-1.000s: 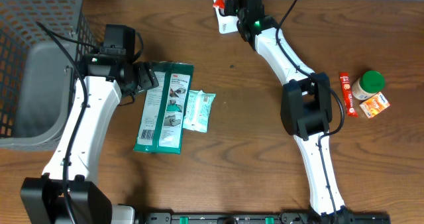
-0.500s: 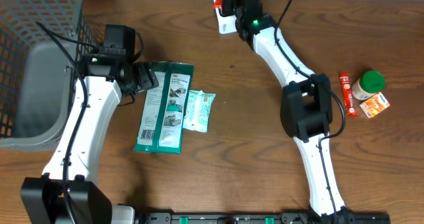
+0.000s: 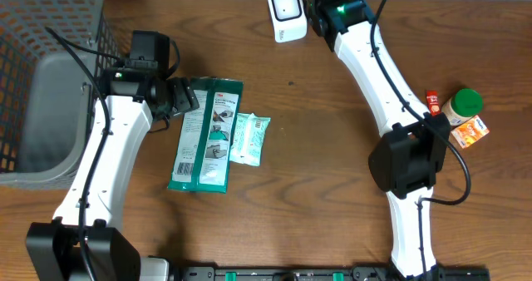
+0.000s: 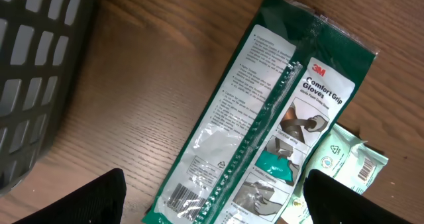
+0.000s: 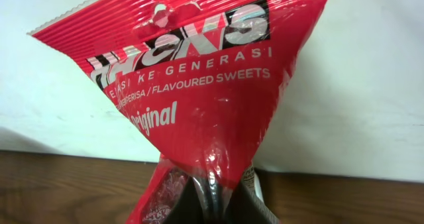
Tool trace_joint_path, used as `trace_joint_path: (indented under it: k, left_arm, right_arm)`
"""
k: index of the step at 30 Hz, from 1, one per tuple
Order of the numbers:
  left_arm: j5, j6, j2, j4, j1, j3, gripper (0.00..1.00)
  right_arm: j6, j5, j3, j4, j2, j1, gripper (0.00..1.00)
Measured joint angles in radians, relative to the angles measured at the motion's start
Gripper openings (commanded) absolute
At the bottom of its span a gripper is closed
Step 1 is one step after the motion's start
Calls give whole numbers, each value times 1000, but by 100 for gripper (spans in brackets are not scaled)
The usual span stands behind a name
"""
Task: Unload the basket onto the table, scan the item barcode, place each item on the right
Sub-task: 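Hold the bag in front of the scanner, shifting it slightly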
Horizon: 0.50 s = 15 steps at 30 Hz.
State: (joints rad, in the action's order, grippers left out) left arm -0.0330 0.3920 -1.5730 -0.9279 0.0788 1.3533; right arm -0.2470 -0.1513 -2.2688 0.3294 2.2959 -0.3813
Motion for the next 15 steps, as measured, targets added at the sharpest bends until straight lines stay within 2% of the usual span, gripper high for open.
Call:
trace_joint_path:
  k: [4, 15]
  left_arm:
    - [0, 0, 0, 0, 0, 0, 86]
    - [0, 0, 0, 0, 0, 0, 86]
  right_arm:
    - [-21, 0, 0, -7, 30, 2, 1]
    - [-37, -14, 2, -179, 303, 3, 1]
